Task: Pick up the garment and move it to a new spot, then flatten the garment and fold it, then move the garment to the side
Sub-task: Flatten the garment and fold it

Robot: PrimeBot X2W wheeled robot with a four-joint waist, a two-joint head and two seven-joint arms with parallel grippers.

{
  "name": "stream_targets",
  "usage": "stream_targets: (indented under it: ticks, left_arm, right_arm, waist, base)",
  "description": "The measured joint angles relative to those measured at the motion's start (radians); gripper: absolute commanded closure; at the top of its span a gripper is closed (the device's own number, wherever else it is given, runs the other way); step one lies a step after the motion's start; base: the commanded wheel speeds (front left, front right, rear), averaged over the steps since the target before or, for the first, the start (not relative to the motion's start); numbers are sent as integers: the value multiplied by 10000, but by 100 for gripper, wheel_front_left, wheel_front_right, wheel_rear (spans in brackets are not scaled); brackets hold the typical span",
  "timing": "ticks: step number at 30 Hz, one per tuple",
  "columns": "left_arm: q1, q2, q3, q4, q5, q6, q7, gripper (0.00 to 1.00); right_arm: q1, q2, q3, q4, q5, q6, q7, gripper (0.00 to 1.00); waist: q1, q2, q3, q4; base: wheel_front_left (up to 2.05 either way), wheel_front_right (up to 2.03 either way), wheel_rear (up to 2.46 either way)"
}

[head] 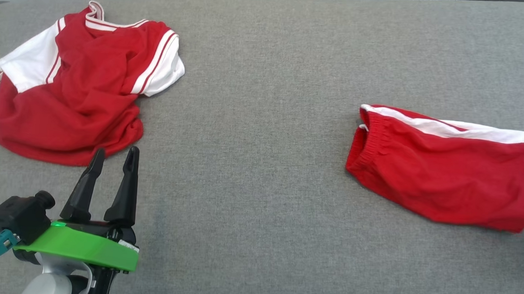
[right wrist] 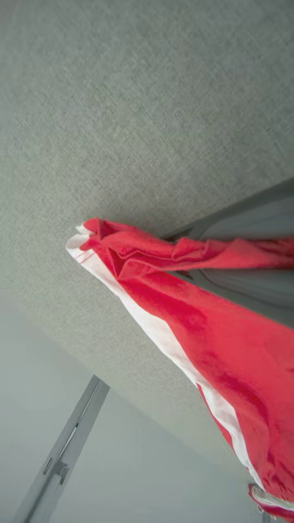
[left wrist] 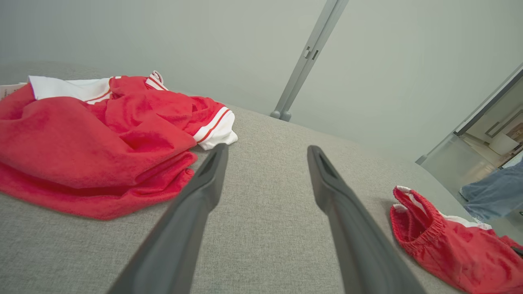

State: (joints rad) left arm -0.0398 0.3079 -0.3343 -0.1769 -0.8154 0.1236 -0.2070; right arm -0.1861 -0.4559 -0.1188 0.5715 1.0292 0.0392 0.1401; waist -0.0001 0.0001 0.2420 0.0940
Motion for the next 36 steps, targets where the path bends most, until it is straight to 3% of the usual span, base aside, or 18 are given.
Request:
stream_targets:
  ticks: [7,14,25,26,28,36]
  left_arm:
    - [37,29,12,-90,2,0,50,0]
    - [31,-61,-364,-157,4,-2,215,0]
    - [-13,-157,-460,-144,33,-2,286,0]
    - [-13,-155,-433,-121,33,-2,286,0]
    - [-13,-165,-422,-71,33,-2,286,0]
    - [-12,-171,-132,-50,33,-2,196,0]
  right_arm:
    - [-534,523,1039,-2220,-21,646,33,100]
    - [-710,968,2784,-3879,-642,740,750,100]
    - [-494,1425,4370,-4368,-1595,725,1444,100]
    - [-494,1463,4458,-4380,-1724,648,1463,75]
    - [-494,1496,4644,-4433,-1852,629,1578,0]
    - [-514,1534,4474,-5377,-2238,268,1404,0]
  waist:
    - [0,0,-245,-147]
    - [0,-1,-305,124]
    - [0,0,-183,779]
    - [0,-1,-160,799]
    - [0,-1,-124,817]
    - [0,0,-37,548]
  base:
    - [0,0,0]
    - [0,0,0]
    - [0,0,0]
    - [0,0,0]
    - [0,0,0]
    - [0,0,0]
